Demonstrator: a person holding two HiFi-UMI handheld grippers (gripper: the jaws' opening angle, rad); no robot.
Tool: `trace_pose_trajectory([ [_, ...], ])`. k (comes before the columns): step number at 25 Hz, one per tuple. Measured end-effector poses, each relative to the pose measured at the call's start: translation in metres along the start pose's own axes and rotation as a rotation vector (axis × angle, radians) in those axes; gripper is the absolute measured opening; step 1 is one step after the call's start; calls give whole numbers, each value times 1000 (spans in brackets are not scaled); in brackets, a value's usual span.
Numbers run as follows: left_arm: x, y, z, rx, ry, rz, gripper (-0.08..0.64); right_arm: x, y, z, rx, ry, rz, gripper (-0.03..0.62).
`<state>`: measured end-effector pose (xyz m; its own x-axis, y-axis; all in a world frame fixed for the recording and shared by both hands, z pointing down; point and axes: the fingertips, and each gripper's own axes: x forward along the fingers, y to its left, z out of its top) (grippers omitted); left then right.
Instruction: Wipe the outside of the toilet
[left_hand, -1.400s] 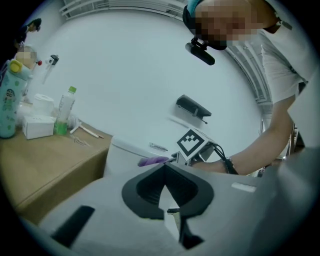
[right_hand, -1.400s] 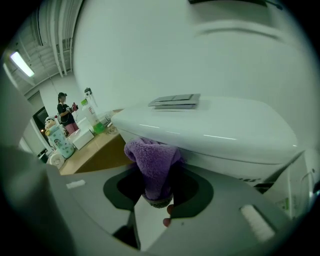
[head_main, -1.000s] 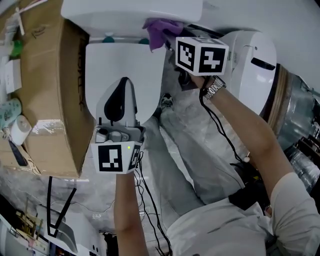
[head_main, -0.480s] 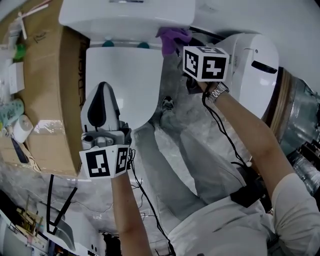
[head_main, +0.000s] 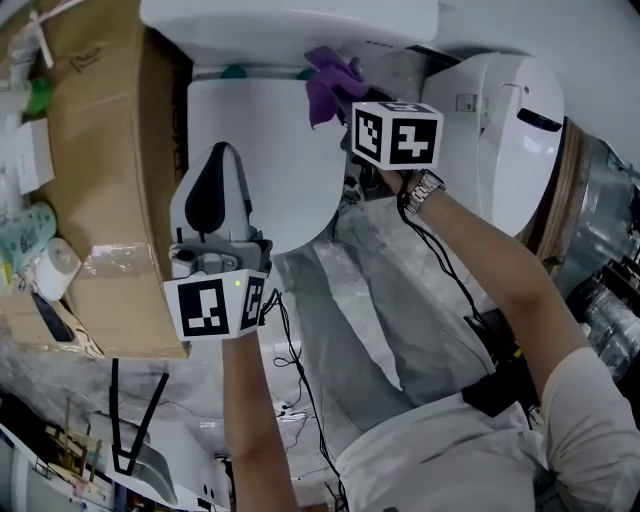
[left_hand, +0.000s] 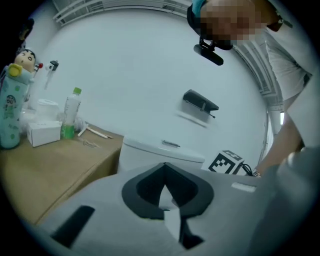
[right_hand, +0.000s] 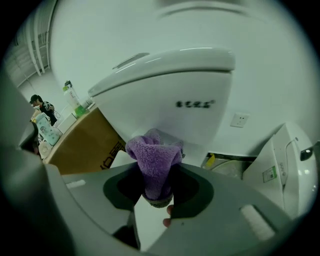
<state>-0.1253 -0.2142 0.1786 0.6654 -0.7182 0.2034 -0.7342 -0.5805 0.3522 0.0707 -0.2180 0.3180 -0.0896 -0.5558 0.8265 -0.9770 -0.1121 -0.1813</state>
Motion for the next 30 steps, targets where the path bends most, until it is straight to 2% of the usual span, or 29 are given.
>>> trace_pose_trajectory([
  [3,0,19,6,2,17,-22,6,23,48,2,1,7,35,137],
  [7,3,38,16,-33,-14,-40,5,54,100,18,21,11,68,137],
  [13,2,60,18,-69,-31,-55,6,95,154,41,45,12,81,137],
  [21,3,72,12,-87,-24,-74,5,132,179,54,90,29,67,137],
  [25,4,75,5,-103,-21,-50,5,136,173,56,89,27,74,137],
  [30,7,67,-3,-78,5,-35,6,127,155,56,95,32,102,138],
])
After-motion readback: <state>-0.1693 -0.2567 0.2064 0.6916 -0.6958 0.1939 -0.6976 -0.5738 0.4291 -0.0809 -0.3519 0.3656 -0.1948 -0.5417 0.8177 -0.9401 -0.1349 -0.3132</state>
